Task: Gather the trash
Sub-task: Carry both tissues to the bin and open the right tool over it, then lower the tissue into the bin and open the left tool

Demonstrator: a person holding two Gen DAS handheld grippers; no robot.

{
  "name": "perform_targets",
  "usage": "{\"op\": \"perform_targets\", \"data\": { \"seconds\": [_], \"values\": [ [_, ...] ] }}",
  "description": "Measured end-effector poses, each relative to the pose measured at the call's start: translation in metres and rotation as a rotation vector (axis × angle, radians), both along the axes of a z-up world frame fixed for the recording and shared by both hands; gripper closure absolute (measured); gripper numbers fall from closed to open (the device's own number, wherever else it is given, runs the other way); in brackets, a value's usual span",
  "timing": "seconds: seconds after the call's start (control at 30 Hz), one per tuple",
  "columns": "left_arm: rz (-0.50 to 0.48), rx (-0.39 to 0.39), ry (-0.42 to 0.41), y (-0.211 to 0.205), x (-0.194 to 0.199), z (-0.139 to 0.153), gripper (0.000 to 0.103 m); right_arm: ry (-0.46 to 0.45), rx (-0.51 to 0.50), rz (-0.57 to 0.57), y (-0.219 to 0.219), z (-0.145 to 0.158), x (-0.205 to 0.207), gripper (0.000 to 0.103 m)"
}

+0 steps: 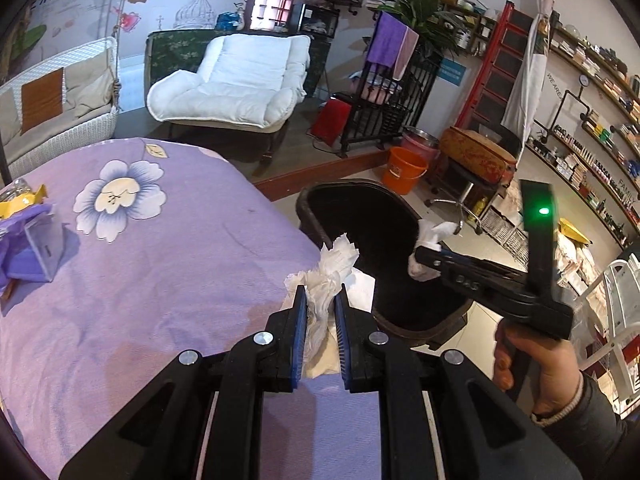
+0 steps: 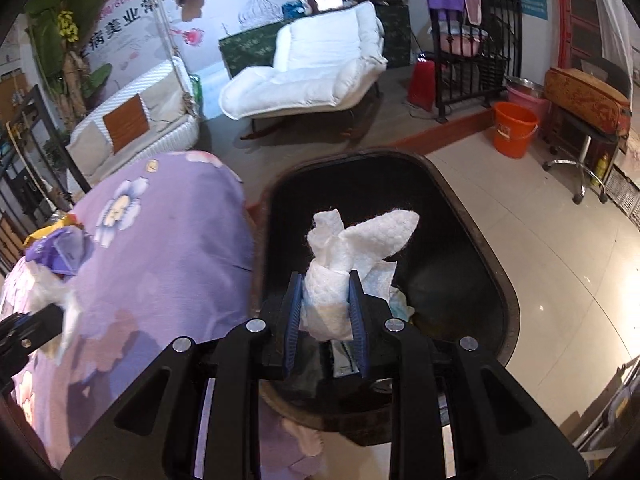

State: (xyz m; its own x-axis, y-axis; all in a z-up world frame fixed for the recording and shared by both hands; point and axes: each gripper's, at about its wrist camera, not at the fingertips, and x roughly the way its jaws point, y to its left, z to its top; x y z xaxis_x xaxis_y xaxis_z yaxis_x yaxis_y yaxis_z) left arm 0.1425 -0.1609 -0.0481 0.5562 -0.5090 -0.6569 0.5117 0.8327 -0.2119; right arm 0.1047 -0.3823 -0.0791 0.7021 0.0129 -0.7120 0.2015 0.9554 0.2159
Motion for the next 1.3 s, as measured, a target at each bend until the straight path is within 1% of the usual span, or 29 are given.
{"op": "perform_targets", "data": {
  "seconds": [0.07, 0.27, 0.33, 0.37, 0.4, 0.43, 0.47, 0.5, 0.57, 0.63, 0.8, 0.9, 1.0, 1.13, 1.2, 1.3],
  "values": [
    [-0.009, 0.004, 0.0, -0.005, -0.001, -0.001, 0.088, 0.029, 0.004, -0.012, -0.009, -0.011, 0.006, 0.078],
    [-0.028, 0.012, 0.009, -0.014, -0.002, -0.003, 0.088, 0.077, 0.003, -0.025, -0.02, -0.03, 0.018, 0.077],
    [-0.034, 0.016, 0.01, -0.016, -0.003, -0.004, 0.088, 0.096, 0.006, -0.031, -0.023, -0.036, 0.023, 0.072],
    [-0.037, 0.02, 0.01, -0.018, -0.003, -0.004, 0.088, 0.101, 0.006, -0.034, -0.022, -0.037, 0.025, 0.068],
    [-0.04, 0.024, 0.01, -0.019, -0.003, -0.005, 0.088, 0.11, 0.007, -0.039, -0.023, -0.04, 0.027, 0.06],
    [-0.042, 0.026, 0.011, -0.02, -0.003, -0.005, 0.088, 0.115, 0.006, -0.044, -0.022, -0.041, 0.029, 0.055],
    [-0.044, 0.027, 0.012, -0.021, -0.003, -0.005, 0.088, 0.117, 0.006, -0.059, -0.025, -0.043, 0.028, 0.047],
    [-0.047, 0.027, 0.014, -0.022, -0.003, -0.006, 0.088, 0.113, 0.007, -0.062, -0.023, -0.043, 0.028, 0.042],
    [-0.05, 0.028, 0.017, -0.026, -0.003, -0.006, 0.088, 0.112, 0.003, -0.068, -0.022, -0.045, 0.028, 0.037],
    [-0.056, 0.03, 0.02, -0.029, -0.003, -0.007, 0.088, 0.105, 0.008, -0.068, -0.022, -0.045, 0.025, 0.037],
    [-0.084, 0.029, 0.03, -0.039, 0.006, -0.007, 0.088, 0.049, 0.002, -0.08, -0.022, -0.035, 0.009, 0.035],
    [-0.109, 0.045, 0.023, -0.053, 0.01, -0.008, 0.088, 0.007, -0.003, -0.101, -0.022, -0.026, -0.009, 0.033],
    [-0.128, 0.04, 0.04, -0.066, 0.016, -0.011, 0.088, -0.032, -0.021, -0.118, -0.023, -0.015, -0.025, 0.032],
    [-0.149, 0.053, 0.056, -0.084, 0.024, -0.018, 0.088, -0.066, -0.051, -0.146, -0.024, -0.006, -0.043, 0.031],
    [-0.158, 0.06, 0.068, -0.094, 0.028, -0.021, 0.088, -0.083, -0.055, -0.168, -0.029, -0.002, -0.053, 0.028],
    [-0.175, 0.081, 0.084, -0.108, 0.033, -0.028, 0.088, -0.098, -0.058, -0.193, -0.035, 0.002, -0.064, 0.027]
  ]
}}
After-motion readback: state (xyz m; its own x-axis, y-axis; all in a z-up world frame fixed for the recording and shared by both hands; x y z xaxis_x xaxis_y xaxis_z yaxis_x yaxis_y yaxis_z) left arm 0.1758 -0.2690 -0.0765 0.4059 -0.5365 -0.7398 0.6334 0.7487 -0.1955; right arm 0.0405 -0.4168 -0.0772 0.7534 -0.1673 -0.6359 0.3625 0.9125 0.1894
